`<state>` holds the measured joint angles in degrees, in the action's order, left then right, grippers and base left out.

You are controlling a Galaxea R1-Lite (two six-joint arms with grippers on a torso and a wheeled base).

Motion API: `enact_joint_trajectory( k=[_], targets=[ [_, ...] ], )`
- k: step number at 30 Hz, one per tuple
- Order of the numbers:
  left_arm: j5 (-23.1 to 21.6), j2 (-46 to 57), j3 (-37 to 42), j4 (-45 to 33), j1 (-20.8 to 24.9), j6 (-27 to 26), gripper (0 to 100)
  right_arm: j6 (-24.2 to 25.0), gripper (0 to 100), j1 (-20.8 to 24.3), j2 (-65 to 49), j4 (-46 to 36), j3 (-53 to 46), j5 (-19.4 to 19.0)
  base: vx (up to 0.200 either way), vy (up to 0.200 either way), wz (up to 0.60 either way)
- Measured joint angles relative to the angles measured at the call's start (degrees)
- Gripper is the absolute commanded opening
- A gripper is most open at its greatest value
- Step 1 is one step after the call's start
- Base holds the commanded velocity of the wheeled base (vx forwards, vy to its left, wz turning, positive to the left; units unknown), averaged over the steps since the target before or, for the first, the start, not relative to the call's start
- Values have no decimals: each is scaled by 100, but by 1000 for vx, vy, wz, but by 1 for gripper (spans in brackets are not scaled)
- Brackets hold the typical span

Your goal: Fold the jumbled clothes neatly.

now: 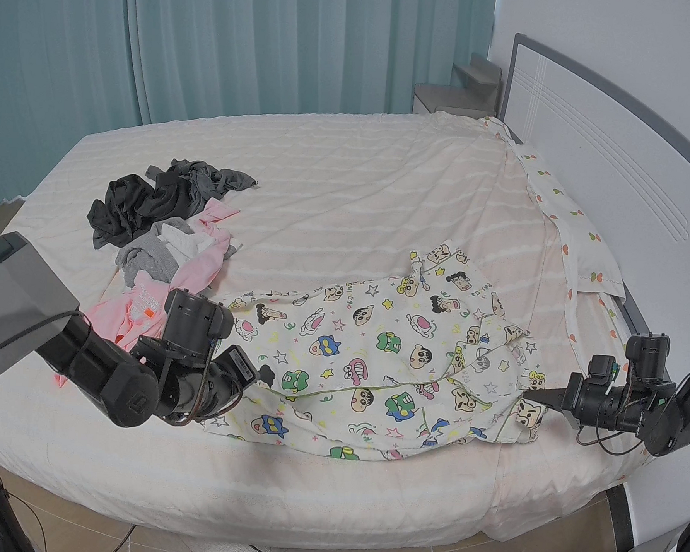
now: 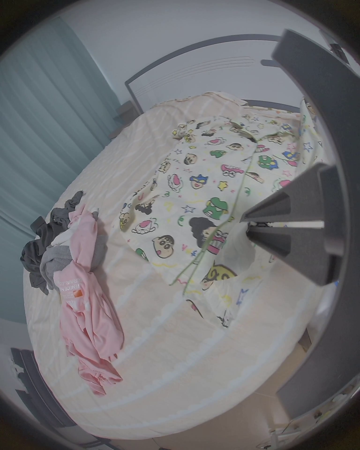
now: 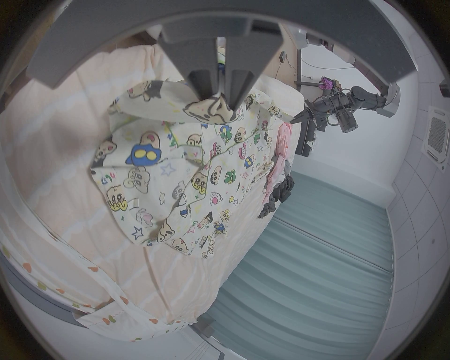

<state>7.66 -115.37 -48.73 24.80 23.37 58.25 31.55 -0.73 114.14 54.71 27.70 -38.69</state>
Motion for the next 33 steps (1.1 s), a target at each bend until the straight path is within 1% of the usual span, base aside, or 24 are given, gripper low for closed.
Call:
enact_joint_trajectory(
  k=[3, 8, 17, 23, 33],
  targets=[
    [0, -196, -235, -13, -121, 115, 0, 121, 0, 0, 149, 20, 232, 5, 0, 0, 0],
    [-7, -478, -468, -13, -256, 167, 0, 173, 0, 2, 372, 28, 557, 13, 0, 0, 0],
    [-7, -844, -808, 20, -345, 185, 0, 191, 0, 18, 739, 46, 990, 7, 0, 0, 0],
    [0, -1029, -1018, 30, -405, 377, 0, 200, 0, 11, 945, 46, 1209, 11, 0, 0, 0],
    [-2, -1307, -1228, 156, -512, 429, 0, 236, 0, -4, 1295, 46, 1574, 7, 0, 0, 0]
  ],
)
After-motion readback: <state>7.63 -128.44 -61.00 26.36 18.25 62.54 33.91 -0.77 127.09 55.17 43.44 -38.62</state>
